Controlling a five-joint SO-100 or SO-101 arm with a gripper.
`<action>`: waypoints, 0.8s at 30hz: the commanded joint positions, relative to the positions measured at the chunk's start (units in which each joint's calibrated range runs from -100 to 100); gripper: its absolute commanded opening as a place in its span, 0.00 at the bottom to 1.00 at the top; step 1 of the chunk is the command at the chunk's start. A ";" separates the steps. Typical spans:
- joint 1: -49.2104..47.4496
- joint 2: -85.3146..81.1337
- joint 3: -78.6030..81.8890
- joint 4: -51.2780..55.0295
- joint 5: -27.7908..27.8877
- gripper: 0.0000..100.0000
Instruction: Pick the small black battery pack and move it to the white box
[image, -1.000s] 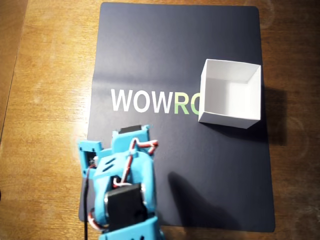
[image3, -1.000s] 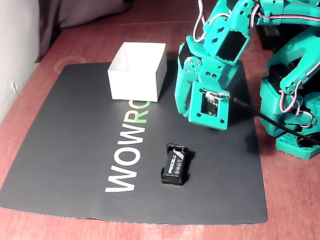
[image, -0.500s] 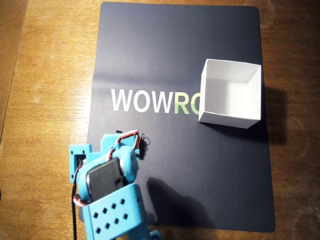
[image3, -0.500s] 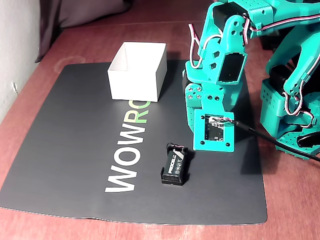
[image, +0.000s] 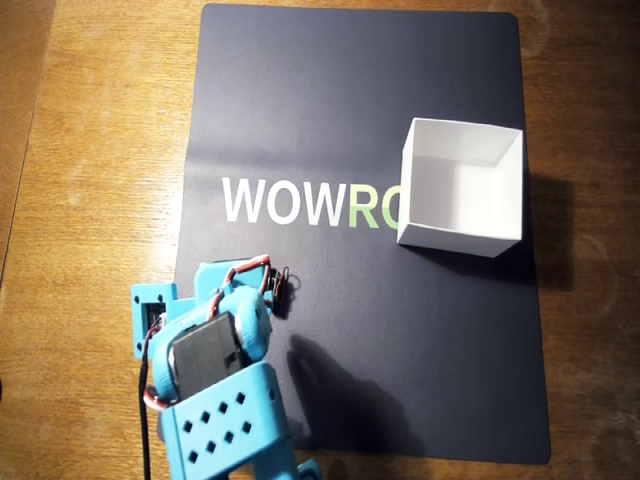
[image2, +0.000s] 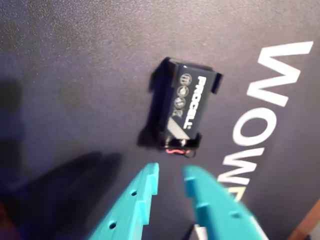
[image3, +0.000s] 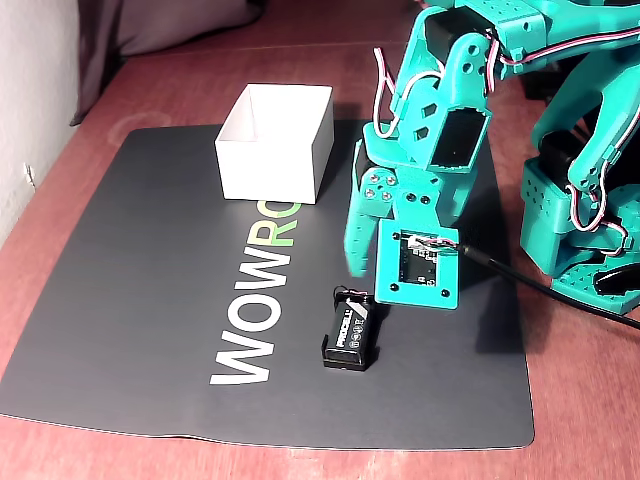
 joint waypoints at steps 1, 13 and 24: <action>0.28 0.17 -1.43 -0.52 -0.16 0.17; 0.75 8.59 -1.34 -5.78 -6.57 0.17; 1.34 11.13 -1.52 -12.09 -6.19 0.17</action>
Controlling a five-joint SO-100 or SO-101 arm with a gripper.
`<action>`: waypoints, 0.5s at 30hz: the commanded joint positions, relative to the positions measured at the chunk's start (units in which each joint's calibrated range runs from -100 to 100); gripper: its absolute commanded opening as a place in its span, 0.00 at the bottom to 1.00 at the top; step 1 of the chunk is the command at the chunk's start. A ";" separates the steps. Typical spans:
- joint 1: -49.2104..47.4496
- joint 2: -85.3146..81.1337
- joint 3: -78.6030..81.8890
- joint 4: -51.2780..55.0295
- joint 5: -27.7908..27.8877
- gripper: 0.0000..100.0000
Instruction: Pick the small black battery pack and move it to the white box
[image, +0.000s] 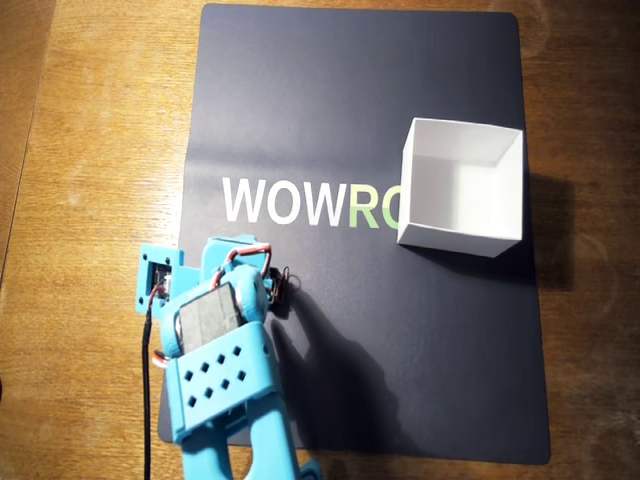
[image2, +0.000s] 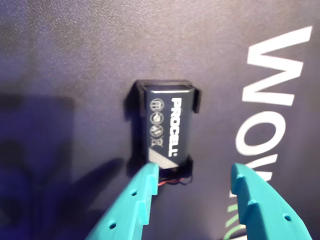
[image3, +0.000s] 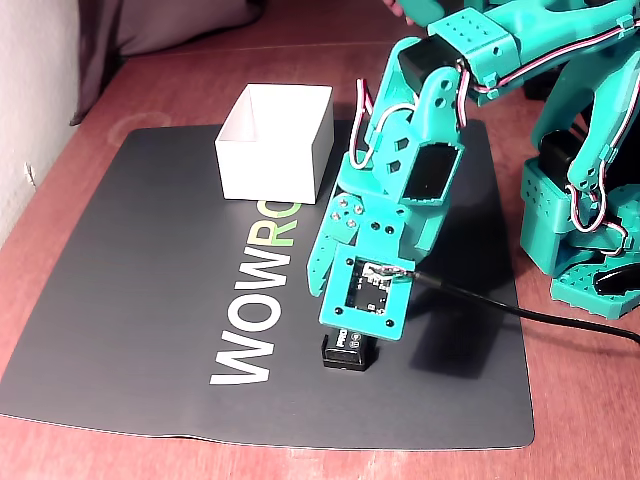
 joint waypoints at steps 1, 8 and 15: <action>1.21 2.95 -2.61 -0.75 0.12 0.17; 1.21 13.65 -17.39 9.15 0.12 0.17; 1.21 15.05 -20.75 14.33 -0.16 0.17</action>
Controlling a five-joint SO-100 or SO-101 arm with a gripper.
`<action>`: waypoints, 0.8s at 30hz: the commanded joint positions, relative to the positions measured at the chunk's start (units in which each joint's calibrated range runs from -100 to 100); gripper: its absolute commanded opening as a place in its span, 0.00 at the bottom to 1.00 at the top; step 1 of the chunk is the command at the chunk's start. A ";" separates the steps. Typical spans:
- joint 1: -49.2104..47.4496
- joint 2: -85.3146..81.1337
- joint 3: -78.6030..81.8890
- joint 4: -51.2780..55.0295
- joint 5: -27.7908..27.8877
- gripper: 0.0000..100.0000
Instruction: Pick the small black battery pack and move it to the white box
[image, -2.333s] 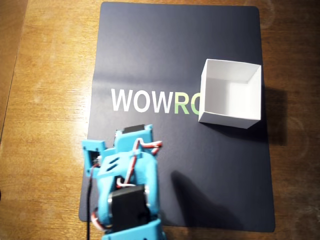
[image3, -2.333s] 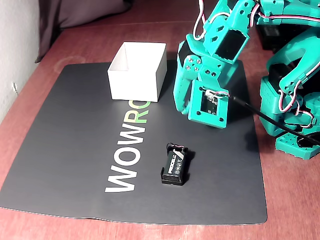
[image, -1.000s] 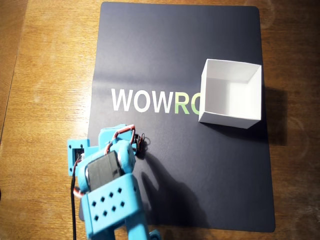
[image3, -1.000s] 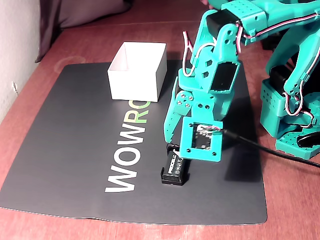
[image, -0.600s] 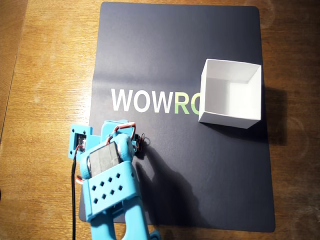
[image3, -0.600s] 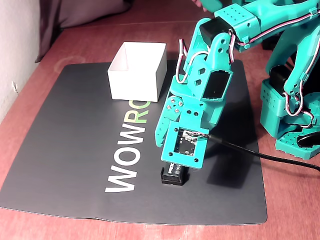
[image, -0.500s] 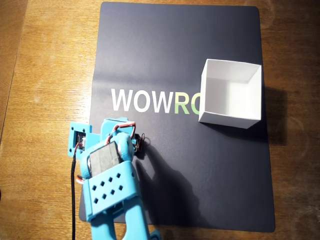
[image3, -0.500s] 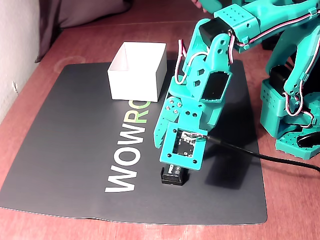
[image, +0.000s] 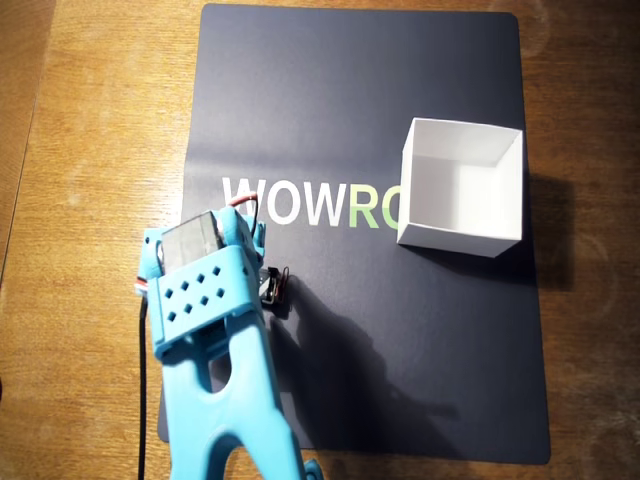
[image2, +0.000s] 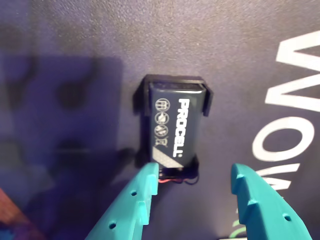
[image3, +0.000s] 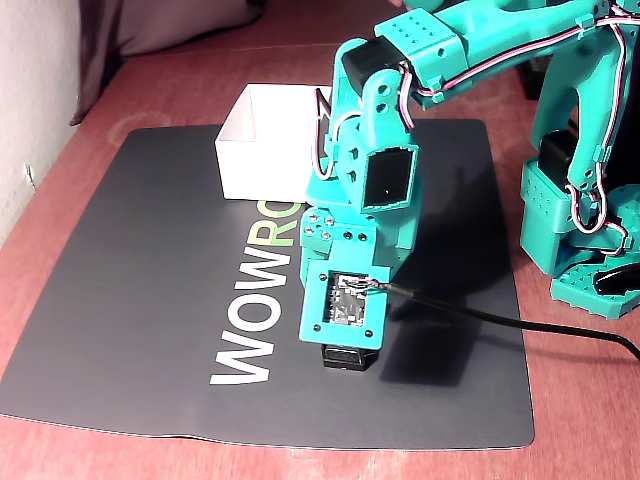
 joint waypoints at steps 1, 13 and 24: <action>0.97 0.05 -2.93 1.94 -0.21 0.17; 6.01 -3.28 -2.75 2.91 3.16 0.18; 4.95 -2.67 -1.84 2.64 4.63 0.18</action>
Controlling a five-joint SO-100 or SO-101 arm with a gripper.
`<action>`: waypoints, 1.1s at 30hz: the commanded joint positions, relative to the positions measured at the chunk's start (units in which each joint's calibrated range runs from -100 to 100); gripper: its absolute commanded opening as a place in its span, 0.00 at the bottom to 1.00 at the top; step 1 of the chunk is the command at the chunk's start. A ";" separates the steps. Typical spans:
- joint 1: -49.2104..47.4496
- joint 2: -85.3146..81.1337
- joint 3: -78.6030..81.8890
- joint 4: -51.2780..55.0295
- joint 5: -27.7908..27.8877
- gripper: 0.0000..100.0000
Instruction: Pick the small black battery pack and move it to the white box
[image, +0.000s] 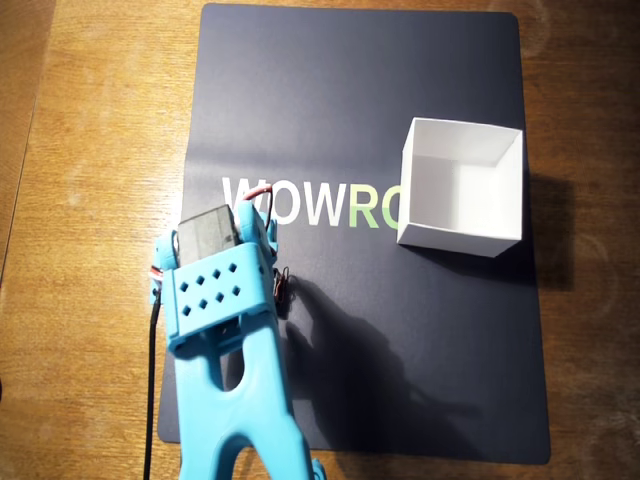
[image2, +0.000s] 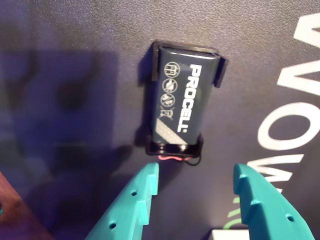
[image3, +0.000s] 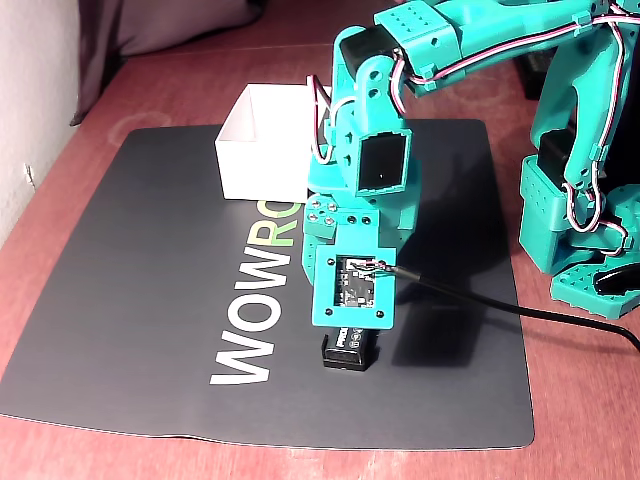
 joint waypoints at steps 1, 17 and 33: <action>-0.11 -1.56 -1.66 -0.23 0.11 0.18; -0.23 -1.56 2.69 -0.59 -0.38 0.25; -5.51 -0.33 4.69 -5.06 -5.16 0.25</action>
